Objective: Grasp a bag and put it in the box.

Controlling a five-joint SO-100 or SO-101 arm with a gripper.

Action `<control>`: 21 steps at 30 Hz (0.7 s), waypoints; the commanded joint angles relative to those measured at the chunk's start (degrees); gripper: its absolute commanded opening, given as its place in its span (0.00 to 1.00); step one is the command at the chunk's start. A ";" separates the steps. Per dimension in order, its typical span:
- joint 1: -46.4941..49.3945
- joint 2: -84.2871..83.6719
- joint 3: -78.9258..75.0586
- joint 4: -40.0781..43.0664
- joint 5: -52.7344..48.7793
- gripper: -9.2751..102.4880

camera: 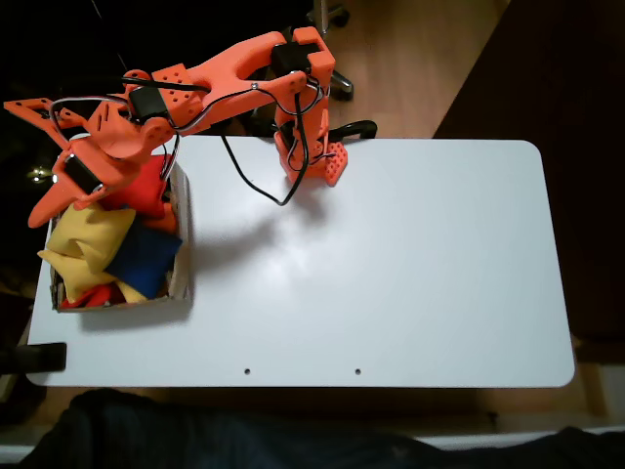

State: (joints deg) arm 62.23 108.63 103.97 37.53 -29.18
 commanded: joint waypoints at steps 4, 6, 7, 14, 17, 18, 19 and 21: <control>-0.79 4.66 -0.70 0.70 2.02 0.56; -0.97 5.54 -0.79 0.97 2.72 0.57; -1.14 6.06 -0.79 1.23 2.99 0.58; -2.90 10.37 -0.88 4.57 4.92 0.63; -3.87 12.22 -1.05 6.15 5.80 0.63; -4.39 12.83 -1.41 6.94 5.98 0.63; -4.83 13.27 -1.76 7.65 6.24 0.63; -5.80 14.15 -3.25 9.49 6.86 0.63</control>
State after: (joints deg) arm 57.39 119.88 103.89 45.35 -22.94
